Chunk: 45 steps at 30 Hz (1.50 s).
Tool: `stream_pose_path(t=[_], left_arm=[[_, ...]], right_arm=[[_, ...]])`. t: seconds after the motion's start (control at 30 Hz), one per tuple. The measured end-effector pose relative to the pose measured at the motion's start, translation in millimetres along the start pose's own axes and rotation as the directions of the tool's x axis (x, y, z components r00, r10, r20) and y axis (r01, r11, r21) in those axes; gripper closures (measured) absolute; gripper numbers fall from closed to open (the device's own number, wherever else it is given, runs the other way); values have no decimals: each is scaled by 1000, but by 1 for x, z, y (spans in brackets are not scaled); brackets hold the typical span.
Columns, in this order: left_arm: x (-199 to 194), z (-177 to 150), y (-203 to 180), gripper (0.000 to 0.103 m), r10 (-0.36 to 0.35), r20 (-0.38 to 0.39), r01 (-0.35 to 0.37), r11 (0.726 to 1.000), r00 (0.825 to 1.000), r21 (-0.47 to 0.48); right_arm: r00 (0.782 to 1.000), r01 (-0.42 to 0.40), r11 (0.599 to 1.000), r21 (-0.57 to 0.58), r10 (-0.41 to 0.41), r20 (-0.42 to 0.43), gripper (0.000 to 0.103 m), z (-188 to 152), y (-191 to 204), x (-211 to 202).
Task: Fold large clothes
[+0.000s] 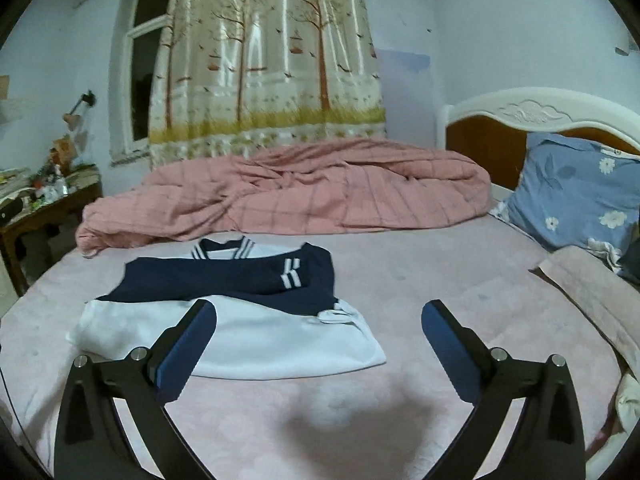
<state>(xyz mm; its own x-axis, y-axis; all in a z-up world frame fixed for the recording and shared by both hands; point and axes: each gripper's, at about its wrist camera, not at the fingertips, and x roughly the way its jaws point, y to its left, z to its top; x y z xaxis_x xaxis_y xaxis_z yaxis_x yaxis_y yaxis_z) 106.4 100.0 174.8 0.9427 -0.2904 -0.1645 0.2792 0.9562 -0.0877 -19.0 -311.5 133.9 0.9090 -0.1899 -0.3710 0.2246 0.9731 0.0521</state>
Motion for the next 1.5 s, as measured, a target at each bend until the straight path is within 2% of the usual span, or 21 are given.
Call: stream_pose_path(t=[0.17,0.4,0.7,0.9,1.03,1.13,1.2,1.23,1.33,1.4,1.5], left_arm=[[-25,-17,-19,0,18,7,-18,998,1000,52],[-31,-44,-34,0,23,-15,-22,997,1000,77],[-3,-75,-42,0,34,-103,-20,990,994,139],[26,-110,-35,0,77,-193,-40,981,978,192],[45,-137,-28,0,101,-264,-39,973,959,229],[52,-159,-21,0,104,-332,-13,964,937,264],[59,-174,-17,0,122,-389,3,952,913,307],[65,-181,-16,0,129,-422,16,946,897,323],[84,-194,-11,2,146,-517,37,944,844,327],[97,-200,-14,3,164,-541,49,932,825,358],[115,-212,-24,3,216,-559,72,892,800,447]], right_arm=[[999,-41,999,-13,41,-3,0,-9,4,-3],[998,-63,998,-13,63,-11,0,-22,8,8],[995,-76,995,-58,71,-77,0,-36,23,53],[988,-82,990,-116,65,-139,0,-50,38,88],[980,-92,983,-156,61,-192,0,-65,47,110],[969,-108,973,-203,56,-242,0,-78,51,124],[949,-137,957,-254,53,-310,0,-89,53,137],[933,-163,945,-285,54,-355,0,-95,54,146],[905,-204,914,-351,39,-424,0,-107,61,166],[889,-219,893,-393,17,-457,0,-113,68,181],[876,-230,875,-425,-4,-483,0,-119,74,200]])
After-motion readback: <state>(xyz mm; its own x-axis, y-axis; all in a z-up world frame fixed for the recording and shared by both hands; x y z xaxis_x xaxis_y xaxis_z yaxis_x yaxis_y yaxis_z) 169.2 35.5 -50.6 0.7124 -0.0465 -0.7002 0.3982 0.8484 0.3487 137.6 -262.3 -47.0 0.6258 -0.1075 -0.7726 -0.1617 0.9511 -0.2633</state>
